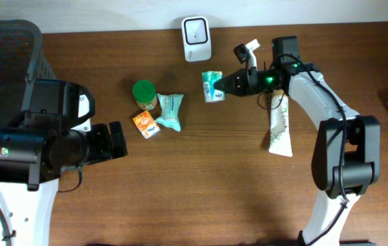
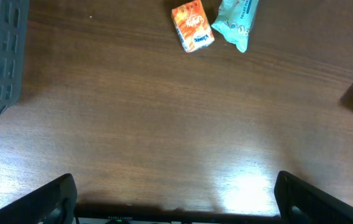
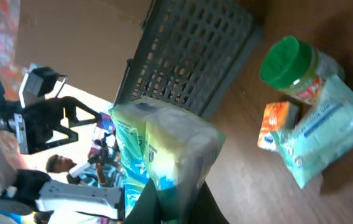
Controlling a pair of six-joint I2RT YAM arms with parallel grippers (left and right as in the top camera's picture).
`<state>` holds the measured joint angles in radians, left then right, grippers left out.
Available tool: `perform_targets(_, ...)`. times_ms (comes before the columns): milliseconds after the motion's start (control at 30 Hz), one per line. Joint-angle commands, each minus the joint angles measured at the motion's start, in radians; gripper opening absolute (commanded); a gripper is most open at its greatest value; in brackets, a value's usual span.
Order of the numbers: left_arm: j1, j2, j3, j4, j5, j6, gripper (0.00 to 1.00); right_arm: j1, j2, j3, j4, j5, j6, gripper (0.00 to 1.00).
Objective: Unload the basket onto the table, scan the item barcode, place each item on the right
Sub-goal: 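Hold the green pack in front of the scanner with the right gripper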
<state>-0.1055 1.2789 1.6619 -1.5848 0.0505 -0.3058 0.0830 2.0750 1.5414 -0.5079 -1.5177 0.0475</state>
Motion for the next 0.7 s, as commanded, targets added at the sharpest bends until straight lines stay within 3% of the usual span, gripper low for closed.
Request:
perform_targets(0,0.002,-0.01,0.003,0.001,-0.007,0.008,0.99,0.008,-0.018,0.018,0.031,-0.035,-0.048,0.04)
perform_targets(167,0.002,-0.01,0.003,0.001,-0.006,0.008,0.99,0.008,-0.018,0.018,0.147,-0.034,-0.006,0.04)
perform_targets(667,0.002,-0.01,0.003,0.001,-0.007,0.008,0.99,0.008,-0.006,0.014,0.138,-0.031,-0.006,0.04)
